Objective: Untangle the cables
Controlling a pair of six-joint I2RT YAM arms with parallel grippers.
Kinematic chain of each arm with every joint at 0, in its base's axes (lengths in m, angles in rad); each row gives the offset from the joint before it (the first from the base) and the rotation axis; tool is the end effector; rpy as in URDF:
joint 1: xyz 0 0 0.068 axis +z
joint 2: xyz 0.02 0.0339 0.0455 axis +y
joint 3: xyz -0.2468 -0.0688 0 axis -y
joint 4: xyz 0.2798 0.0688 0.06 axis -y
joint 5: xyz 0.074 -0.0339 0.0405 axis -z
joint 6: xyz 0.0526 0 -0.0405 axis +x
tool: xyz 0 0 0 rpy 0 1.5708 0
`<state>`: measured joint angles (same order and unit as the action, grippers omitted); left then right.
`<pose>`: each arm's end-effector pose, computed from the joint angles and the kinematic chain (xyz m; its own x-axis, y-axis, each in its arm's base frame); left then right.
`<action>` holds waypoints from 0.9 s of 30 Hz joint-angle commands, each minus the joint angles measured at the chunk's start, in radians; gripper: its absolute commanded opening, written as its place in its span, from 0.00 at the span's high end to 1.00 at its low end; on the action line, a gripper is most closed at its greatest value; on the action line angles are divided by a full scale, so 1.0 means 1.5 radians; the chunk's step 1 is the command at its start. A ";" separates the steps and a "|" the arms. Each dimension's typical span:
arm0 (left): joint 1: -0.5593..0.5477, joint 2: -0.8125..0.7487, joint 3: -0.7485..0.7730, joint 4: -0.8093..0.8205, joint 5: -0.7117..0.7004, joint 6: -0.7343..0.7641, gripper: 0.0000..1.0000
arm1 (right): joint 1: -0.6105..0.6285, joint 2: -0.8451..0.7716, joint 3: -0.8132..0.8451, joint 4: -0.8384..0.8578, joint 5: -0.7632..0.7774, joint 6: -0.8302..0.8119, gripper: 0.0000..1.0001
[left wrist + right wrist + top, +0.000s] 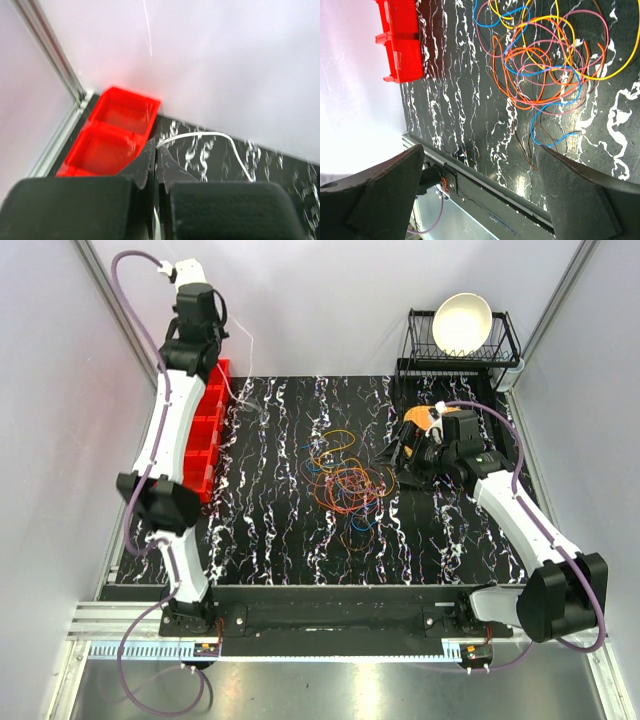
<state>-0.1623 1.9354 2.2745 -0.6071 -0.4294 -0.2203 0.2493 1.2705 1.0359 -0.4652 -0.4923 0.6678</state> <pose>0.4668 -0.0542 0.4615 -0.2005 -0.1685 -0.9651 -0.3003 0.9482 -0.1031 0.3090 0.1043 0.2651 -0.8417 0.3488 -0.4121 -0.0593 0.6989 0.7127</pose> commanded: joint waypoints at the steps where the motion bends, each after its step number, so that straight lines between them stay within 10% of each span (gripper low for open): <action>1: 0.017 0.059 0.106 0.061 -0.042 0.033 1.00 | 0.006 -0.004 0.027 -0.009 -0.026 -0.018 0.01; 27: 0.107 0.186 0.101 0.333 -0.052 -0.034 1.00 | 0.006 -0.008 0.007 -0.029 0.002 -0.042 0.01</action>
<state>-0.0074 2.1712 2.3711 -0.2649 -0.5022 -0.2340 0.2493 1.2762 1.0359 -0.5114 -0.4976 0.6254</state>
